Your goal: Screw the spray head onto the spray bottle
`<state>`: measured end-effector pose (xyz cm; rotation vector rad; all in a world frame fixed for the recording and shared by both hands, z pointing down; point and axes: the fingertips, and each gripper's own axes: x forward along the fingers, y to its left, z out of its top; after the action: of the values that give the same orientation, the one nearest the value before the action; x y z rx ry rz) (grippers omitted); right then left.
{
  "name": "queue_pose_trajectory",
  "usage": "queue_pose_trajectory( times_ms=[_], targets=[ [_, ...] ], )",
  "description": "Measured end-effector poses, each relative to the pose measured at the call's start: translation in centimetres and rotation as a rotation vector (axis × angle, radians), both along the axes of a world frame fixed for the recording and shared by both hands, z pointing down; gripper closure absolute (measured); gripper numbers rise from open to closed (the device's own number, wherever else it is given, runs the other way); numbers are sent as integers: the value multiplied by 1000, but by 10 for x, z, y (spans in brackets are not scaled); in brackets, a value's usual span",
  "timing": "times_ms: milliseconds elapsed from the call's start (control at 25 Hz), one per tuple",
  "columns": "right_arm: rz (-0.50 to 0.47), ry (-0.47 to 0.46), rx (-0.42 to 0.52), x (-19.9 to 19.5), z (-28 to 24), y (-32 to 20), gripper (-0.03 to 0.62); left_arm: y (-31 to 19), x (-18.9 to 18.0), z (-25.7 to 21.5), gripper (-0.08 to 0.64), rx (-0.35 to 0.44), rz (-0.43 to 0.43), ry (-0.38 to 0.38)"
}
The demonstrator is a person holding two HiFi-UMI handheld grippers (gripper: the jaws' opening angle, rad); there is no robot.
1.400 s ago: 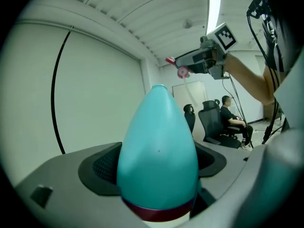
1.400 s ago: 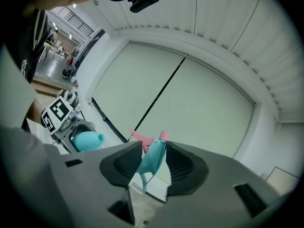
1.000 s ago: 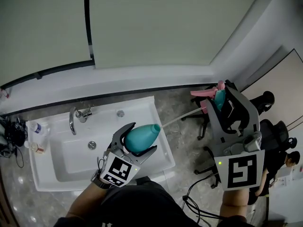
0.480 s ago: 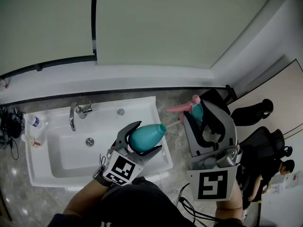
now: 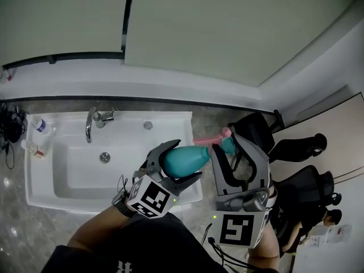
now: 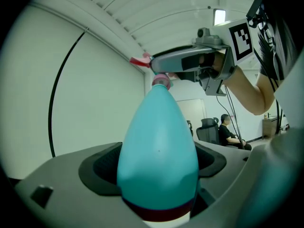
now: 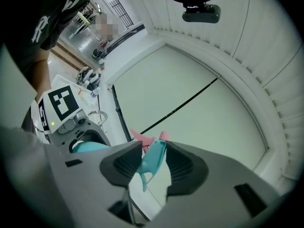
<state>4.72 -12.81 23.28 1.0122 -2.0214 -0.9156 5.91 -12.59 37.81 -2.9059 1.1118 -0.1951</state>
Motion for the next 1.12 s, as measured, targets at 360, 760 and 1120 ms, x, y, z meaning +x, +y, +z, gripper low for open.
queue_pose_trajectory(
  times_ms=[360,760,1120],
  targets=[
    [-4,86,16,-9,9,5,434,-1,2,-3,130,32,-15,12],
    [35,141,22,-24,12,17,433,-3,4,-2,130,122,-60,41],
    [-19,-36,-173,-19,4,28,433,0,2,-14,130,161,-38,79]
  ],
)
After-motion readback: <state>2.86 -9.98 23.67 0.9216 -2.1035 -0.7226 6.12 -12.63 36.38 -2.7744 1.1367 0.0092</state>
